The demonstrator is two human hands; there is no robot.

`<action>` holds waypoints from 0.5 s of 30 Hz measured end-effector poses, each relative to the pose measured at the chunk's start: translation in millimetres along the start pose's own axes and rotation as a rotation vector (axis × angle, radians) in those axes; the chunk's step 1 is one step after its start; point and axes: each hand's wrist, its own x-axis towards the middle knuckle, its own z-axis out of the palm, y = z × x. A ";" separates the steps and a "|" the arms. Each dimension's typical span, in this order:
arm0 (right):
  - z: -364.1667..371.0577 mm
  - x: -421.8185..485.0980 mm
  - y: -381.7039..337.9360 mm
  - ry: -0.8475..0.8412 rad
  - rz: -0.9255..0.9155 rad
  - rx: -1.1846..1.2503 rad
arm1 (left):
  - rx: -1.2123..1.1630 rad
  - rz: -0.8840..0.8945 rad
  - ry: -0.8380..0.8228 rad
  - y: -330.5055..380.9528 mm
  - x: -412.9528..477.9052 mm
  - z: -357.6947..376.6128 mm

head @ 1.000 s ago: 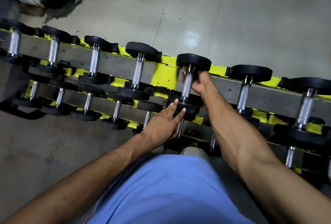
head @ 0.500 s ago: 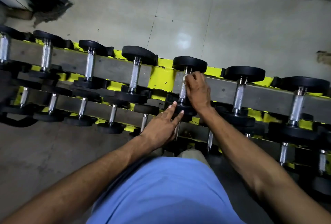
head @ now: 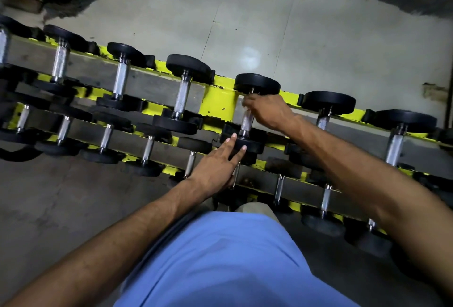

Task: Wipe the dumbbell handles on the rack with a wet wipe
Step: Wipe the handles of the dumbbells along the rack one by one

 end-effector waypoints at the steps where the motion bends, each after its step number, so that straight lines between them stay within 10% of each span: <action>1: 3.6 -4.0 -6.7 -0.067 -0.056 0.032 | -0.005 -0.008 0.001 1.3 0.0 1.6; 4: 7.2 -7.5 -23.9 -0.286 -0.246 0.021 | -0.015 -0.026 0.006 3.7 0.8 2.3; 9: -11.5 11.5 -16.5 -0.131 0.002 -0.123 | -0.007 -0.052 0.013 7.3 -0.1 5.6; 15: -22.1 27.7 -70.1 -0.651 0.048 0.018 | -0.012 -0.090 0.018 13.7 -0.2 5.2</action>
